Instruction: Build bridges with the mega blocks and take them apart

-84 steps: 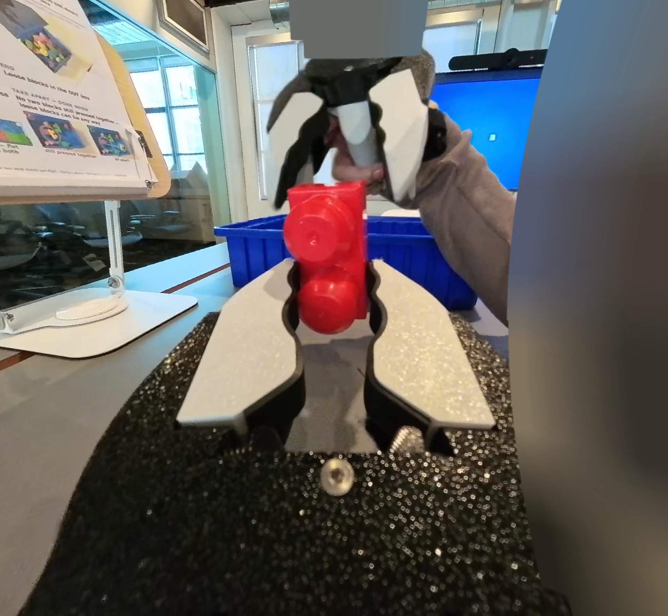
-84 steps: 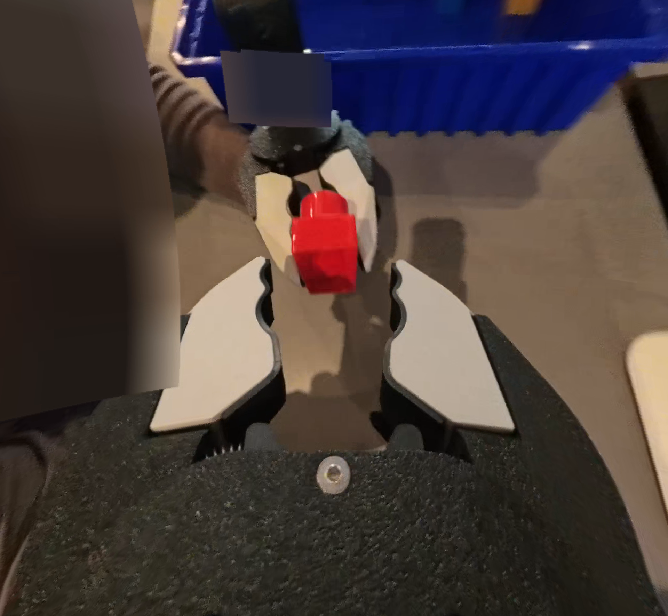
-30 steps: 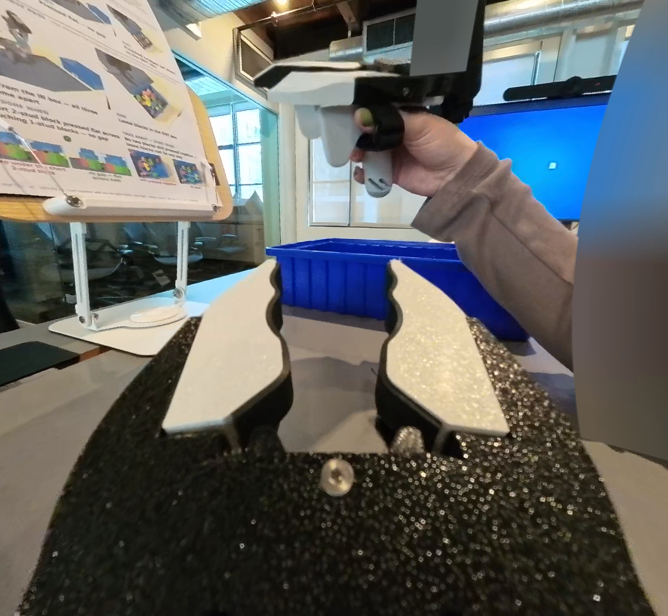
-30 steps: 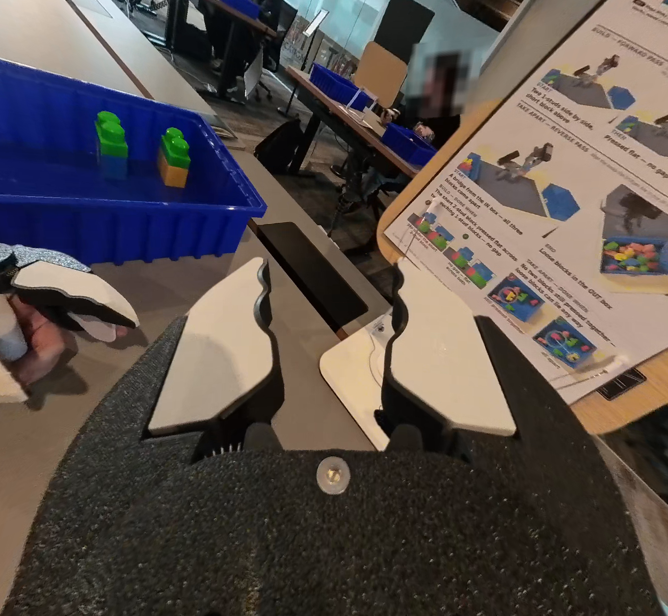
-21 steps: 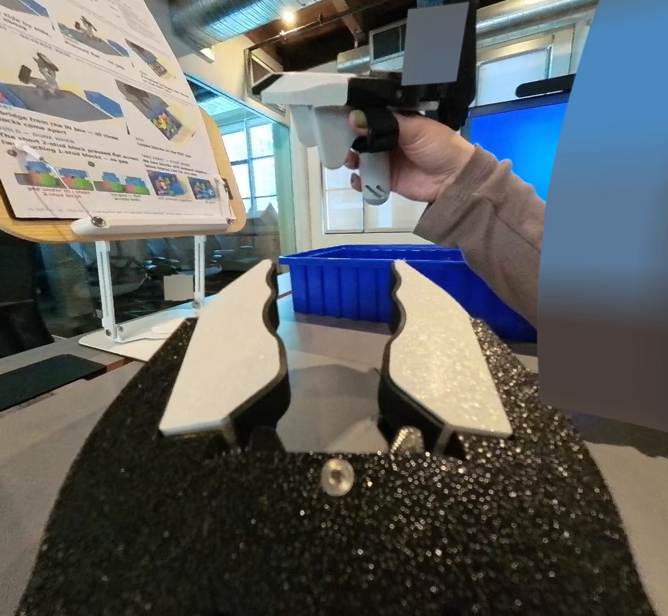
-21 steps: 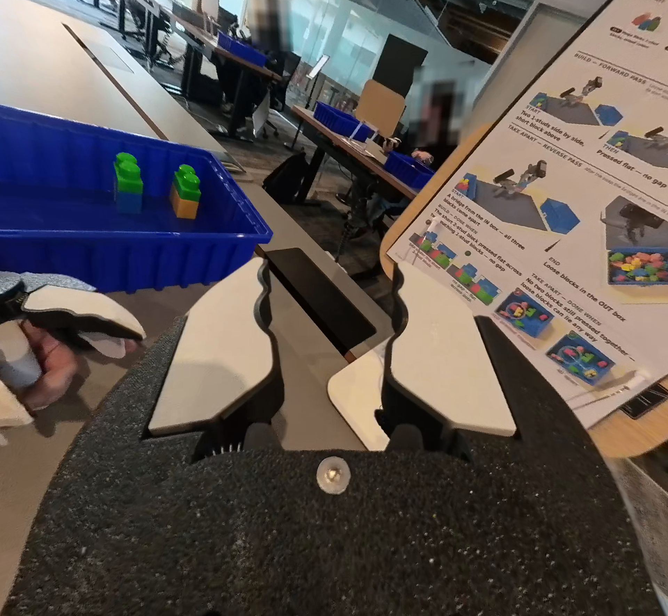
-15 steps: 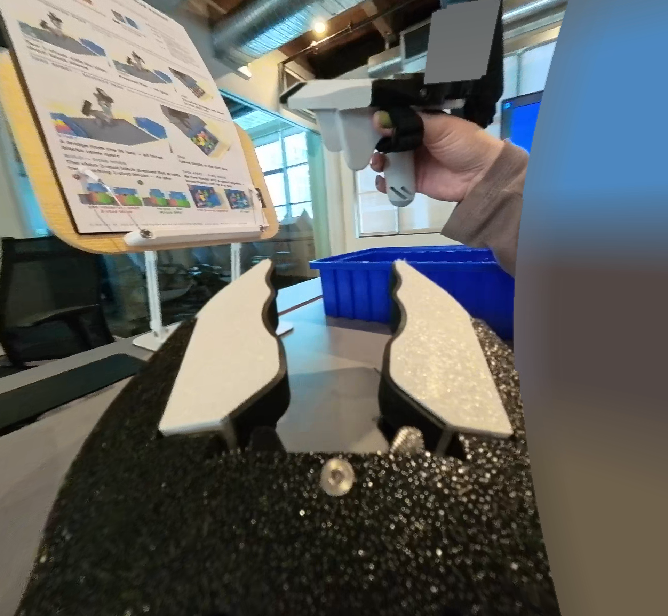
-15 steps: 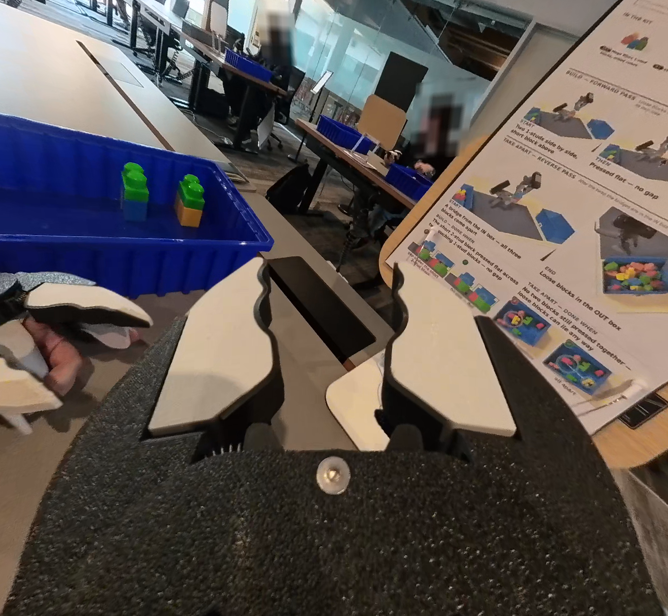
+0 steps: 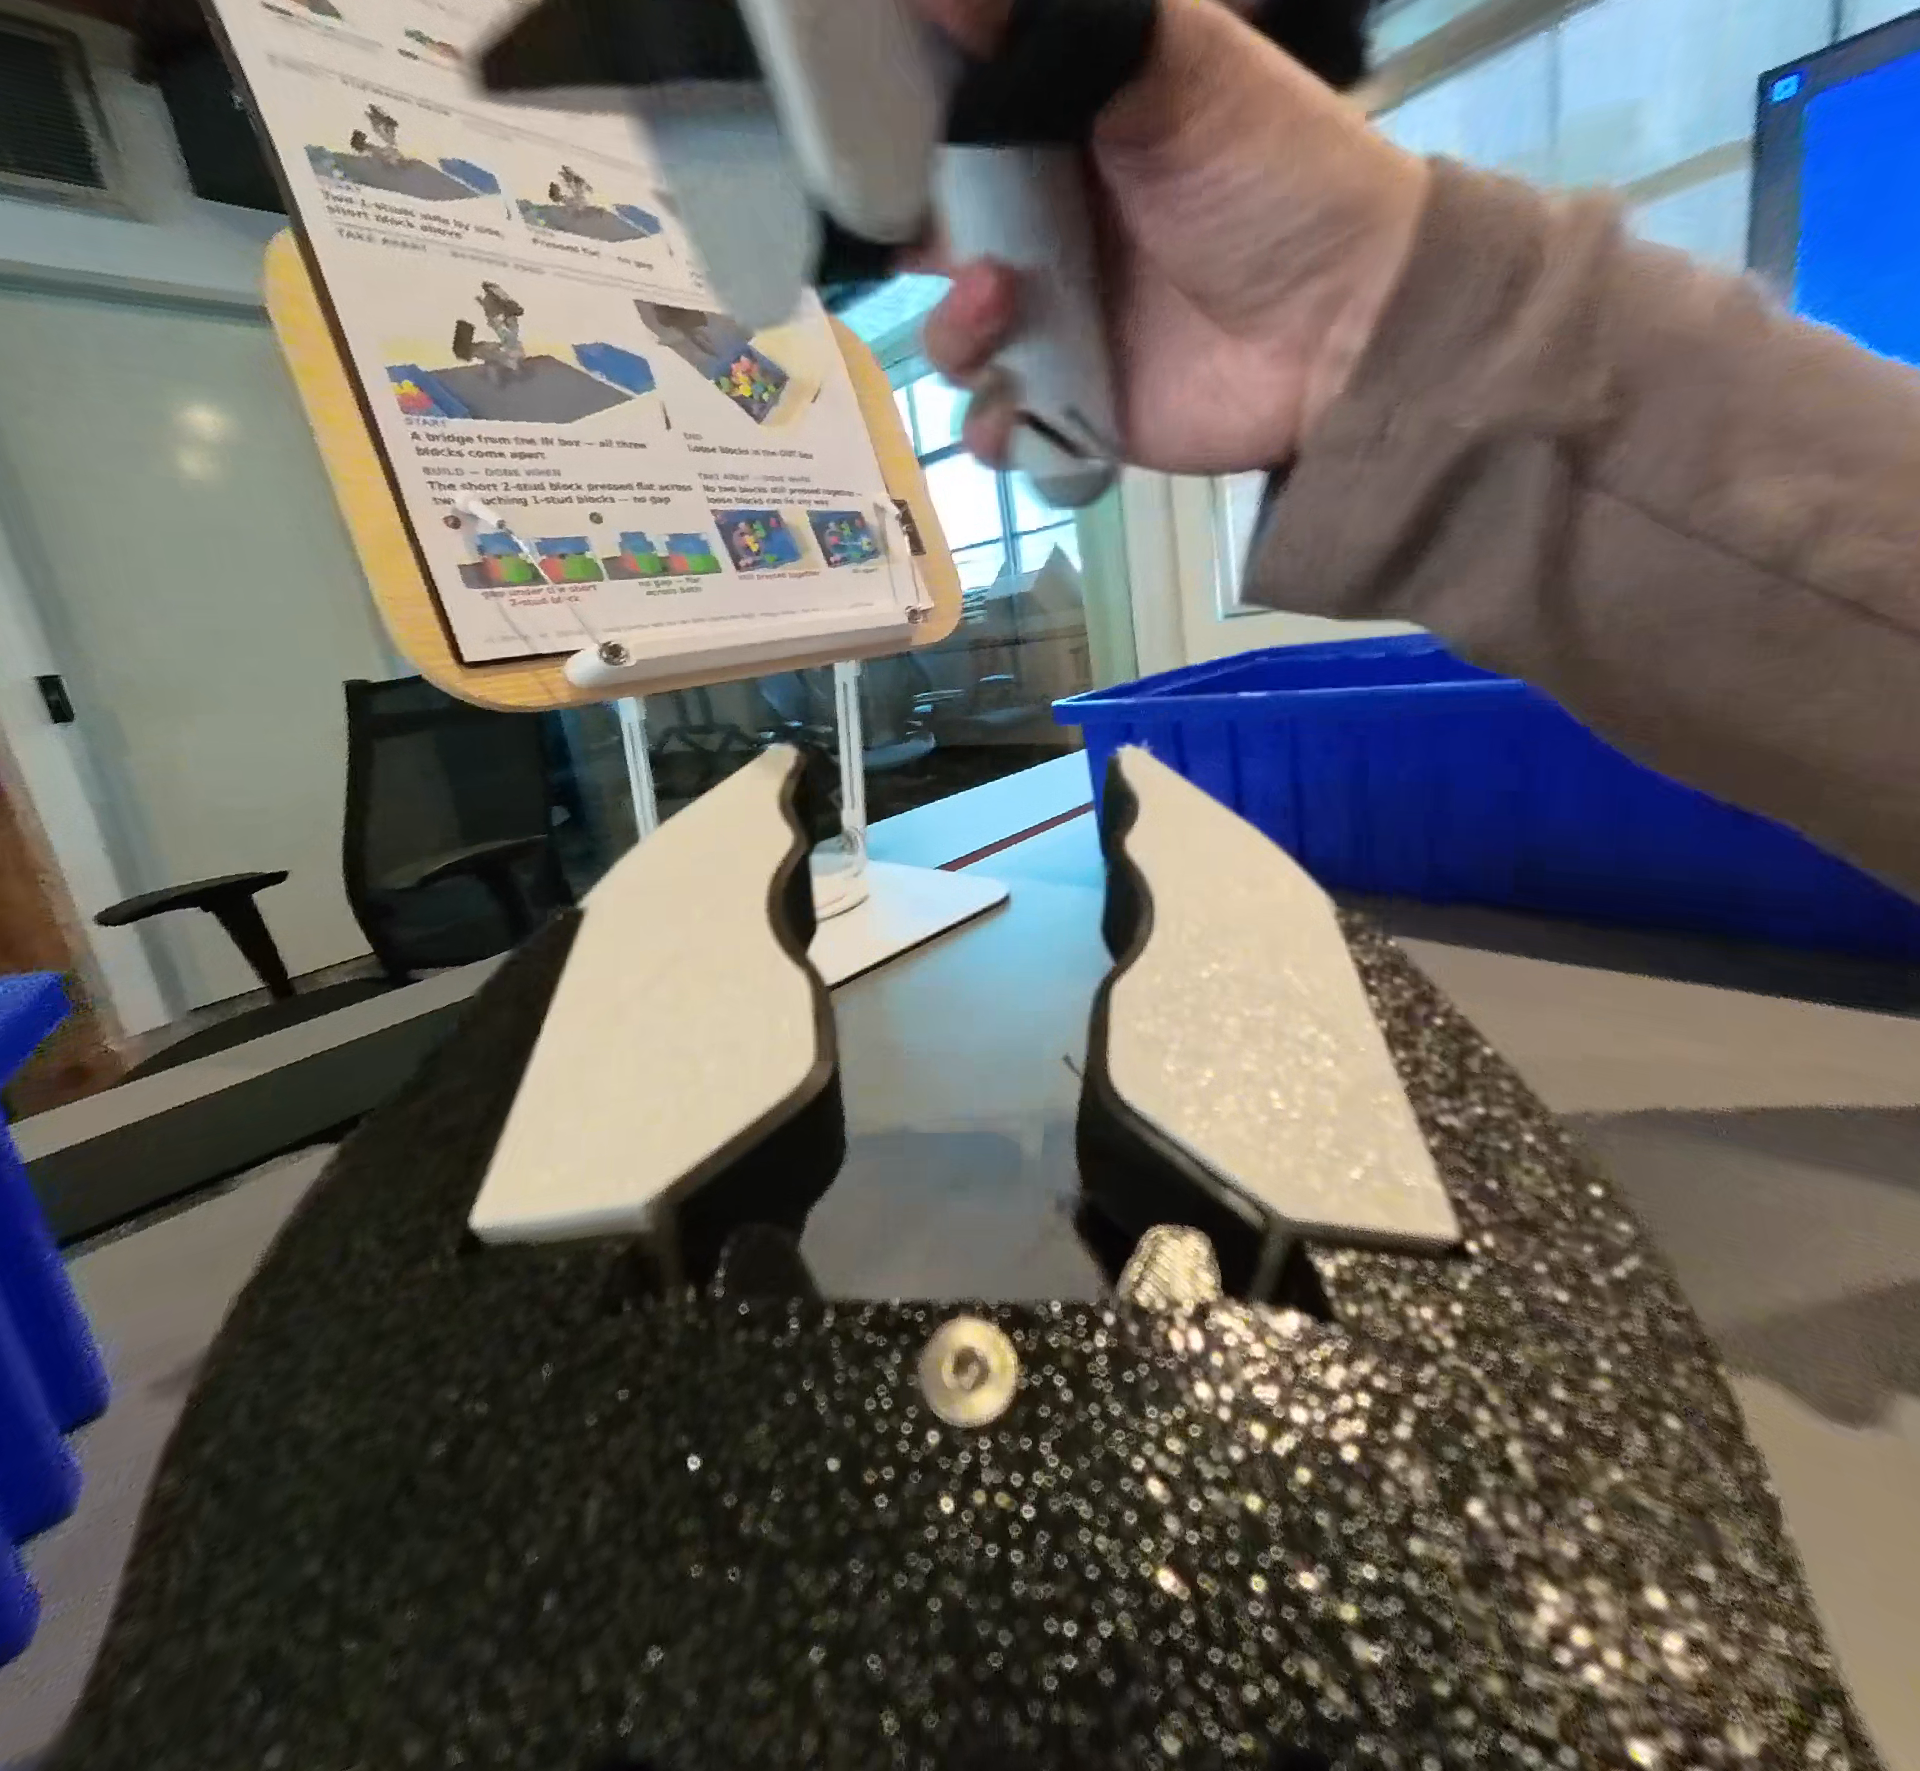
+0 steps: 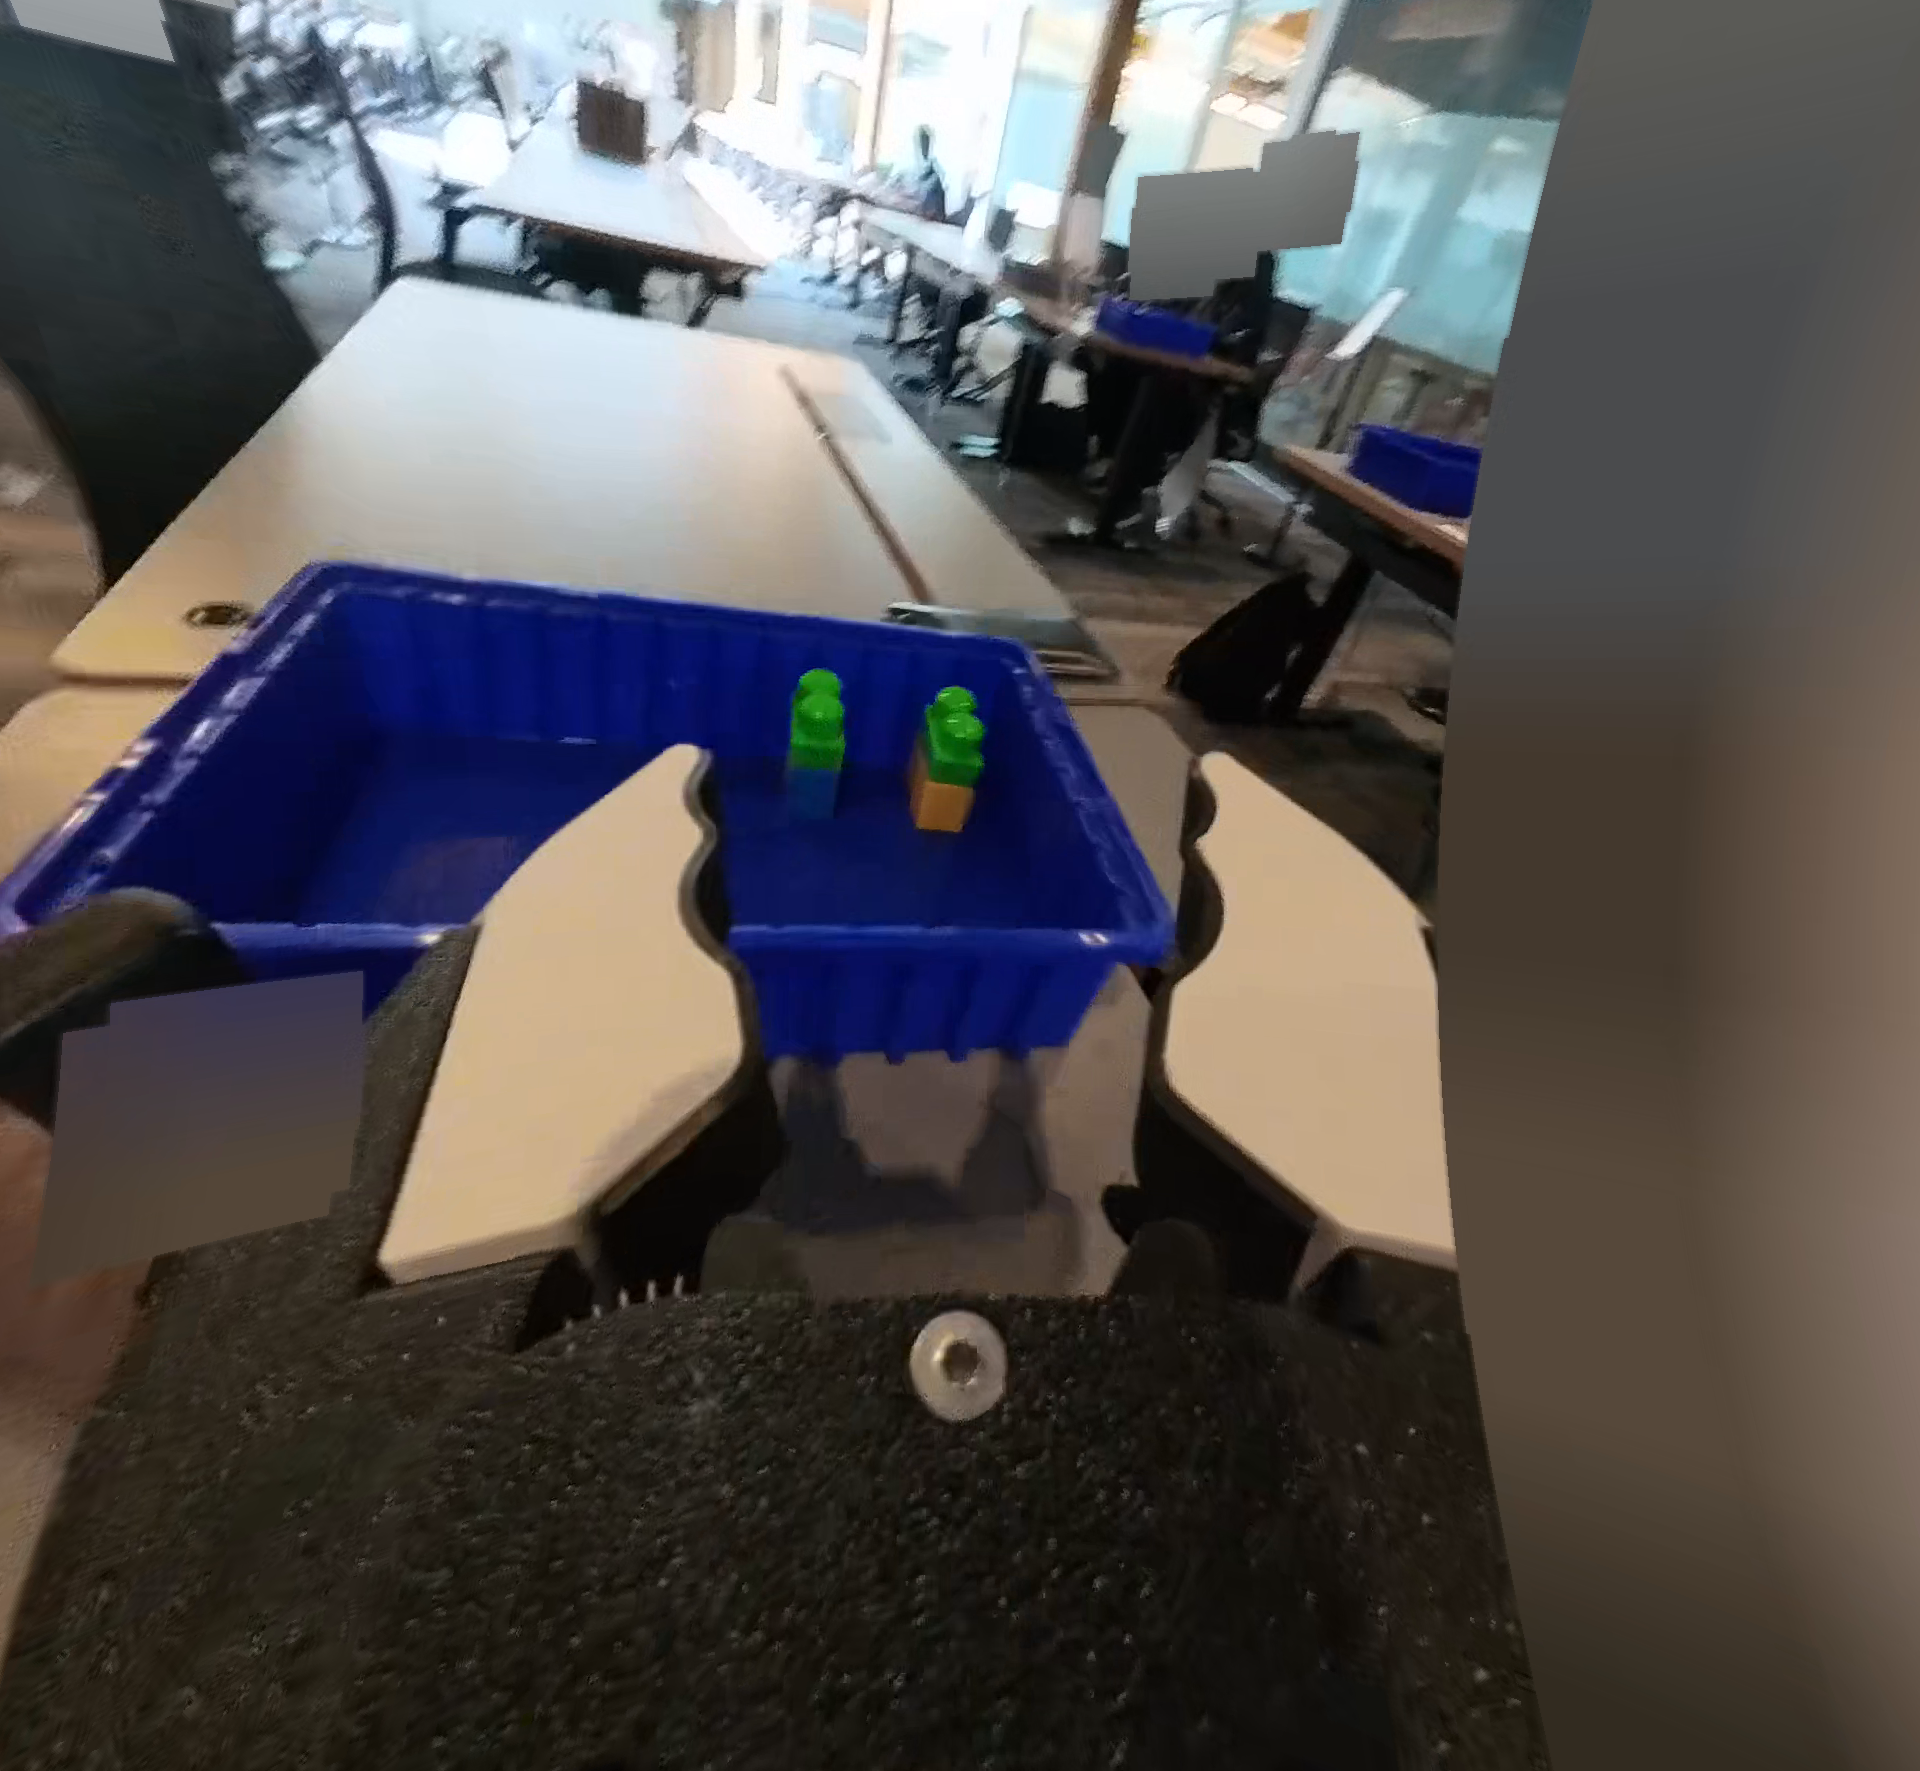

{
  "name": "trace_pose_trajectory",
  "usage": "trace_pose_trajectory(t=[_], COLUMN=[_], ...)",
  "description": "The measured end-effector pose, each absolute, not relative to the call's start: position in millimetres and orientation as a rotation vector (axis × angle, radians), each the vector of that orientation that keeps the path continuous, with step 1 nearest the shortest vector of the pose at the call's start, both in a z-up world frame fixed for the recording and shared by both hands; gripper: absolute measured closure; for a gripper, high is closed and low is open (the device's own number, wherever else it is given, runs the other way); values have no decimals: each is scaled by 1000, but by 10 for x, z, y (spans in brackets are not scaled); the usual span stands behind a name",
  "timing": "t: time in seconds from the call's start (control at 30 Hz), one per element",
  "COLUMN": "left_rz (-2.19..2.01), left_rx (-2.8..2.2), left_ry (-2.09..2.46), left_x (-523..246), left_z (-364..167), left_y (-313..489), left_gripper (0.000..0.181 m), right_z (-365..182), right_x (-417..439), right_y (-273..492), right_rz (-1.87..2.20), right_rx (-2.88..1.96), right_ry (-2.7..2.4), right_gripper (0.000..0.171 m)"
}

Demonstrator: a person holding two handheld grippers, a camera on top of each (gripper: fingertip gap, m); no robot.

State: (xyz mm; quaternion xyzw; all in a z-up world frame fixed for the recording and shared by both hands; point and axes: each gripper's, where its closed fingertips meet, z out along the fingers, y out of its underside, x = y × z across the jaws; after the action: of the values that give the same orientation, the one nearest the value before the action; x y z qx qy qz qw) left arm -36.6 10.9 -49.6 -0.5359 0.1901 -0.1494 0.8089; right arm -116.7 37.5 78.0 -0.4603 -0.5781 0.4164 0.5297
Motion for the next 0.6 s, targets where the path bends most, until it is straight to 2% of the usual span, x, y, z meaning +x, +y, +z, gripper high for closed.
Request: trace_pose_trajectory(t=[0.13, 0.2, 0.33, 0.6], left_rz=[-333, -346, -369, -382], left_rx=[-1138, -1136, -1141, -1151], left_ry=[394, 392, 380, 389], left_x=[-353, -346, -351, -331], left_z=[-482, -482, -486, -500], left_y=[137, 139, 156, 172], left_gripper=[121, 111, 99, 97], right_z=[622, 492, 164, -606], right_x=[-1932, -2273, -2824, -3662], right_y=[245, 216, 138, 421], right_rz=[1039, 1039, 1065, 721], right_rx=[-1041, -1039, -1138, -1383], right_ry=[-1589, -1697, -1919, -2163], right_gripper=[68, 66, 75, 103])
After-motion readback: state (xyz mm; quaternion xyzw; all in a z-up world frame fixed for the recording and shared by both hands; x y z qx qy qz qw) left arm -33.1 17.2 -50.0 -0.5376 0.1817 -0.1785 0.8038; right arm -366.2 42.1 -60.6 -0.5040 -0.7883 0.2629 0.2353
